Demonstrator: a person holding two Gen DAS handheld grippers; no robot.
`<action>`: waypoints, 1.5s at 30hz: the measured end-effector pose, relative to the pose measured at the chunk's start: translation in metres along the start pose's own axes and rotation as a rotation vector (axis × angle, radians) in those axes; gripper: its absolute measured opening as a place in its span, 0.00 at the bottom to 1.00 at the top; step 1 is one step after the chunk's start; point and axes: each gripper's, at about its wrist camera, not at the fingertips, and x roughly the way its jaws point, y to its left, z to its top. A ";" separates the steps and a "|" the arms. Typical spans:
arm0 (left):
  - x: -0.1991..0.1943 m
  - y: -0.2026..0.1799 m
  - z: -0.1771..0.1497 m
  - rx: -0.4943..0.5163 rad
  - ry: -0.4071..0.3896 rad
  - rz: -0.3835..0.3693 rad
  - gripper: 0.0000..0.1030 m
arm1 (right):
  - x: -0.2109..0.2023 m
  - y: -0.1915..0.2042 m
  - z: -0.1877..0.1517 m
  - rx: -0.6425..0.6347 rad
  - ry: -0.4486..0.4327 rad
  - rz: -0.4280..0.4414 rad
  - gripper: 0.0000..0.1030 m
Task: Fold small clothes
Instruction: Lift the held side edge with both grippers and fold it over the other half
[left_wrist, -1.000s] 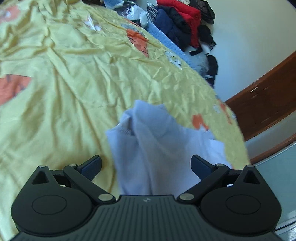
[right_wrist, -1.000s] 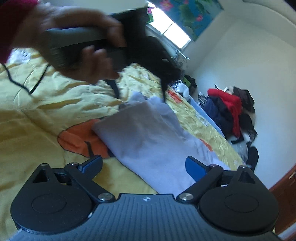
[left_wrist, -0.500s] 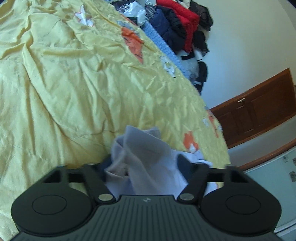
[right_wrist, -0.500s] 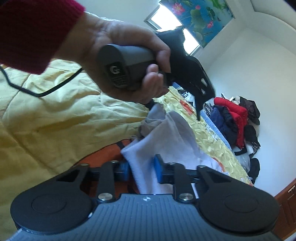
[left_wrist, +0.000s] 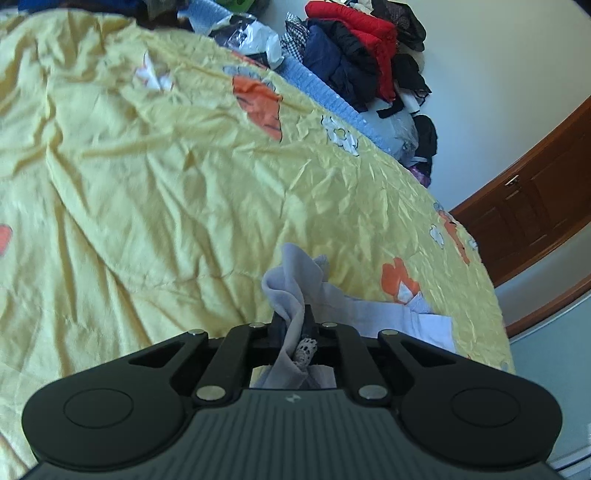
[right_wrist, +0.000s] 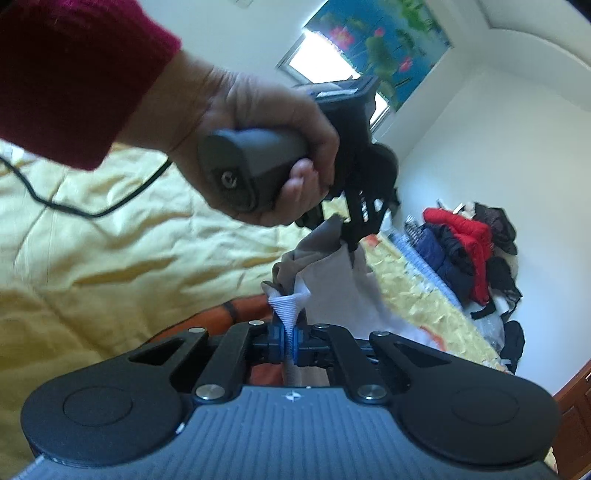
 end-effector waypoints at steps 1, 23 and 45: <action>-0.002 -0.005 0.001 0.000 -0.003 0.011 0.07 | -0.004 -0.004 0.000 0.013 -0.017 -0.007 0.04; -0.014 -0.153 -0.006 0.120 -0.095 0.100 0.06 | -0.070 -0.105 -0.038 0.306 -0.100 -0.122 0.04; 0.110 -0.241 -0.060 0.247 0.049 0.184 0.07 | -0.064 -0.194 -0.144 0.895 0.031 -0.032 0.04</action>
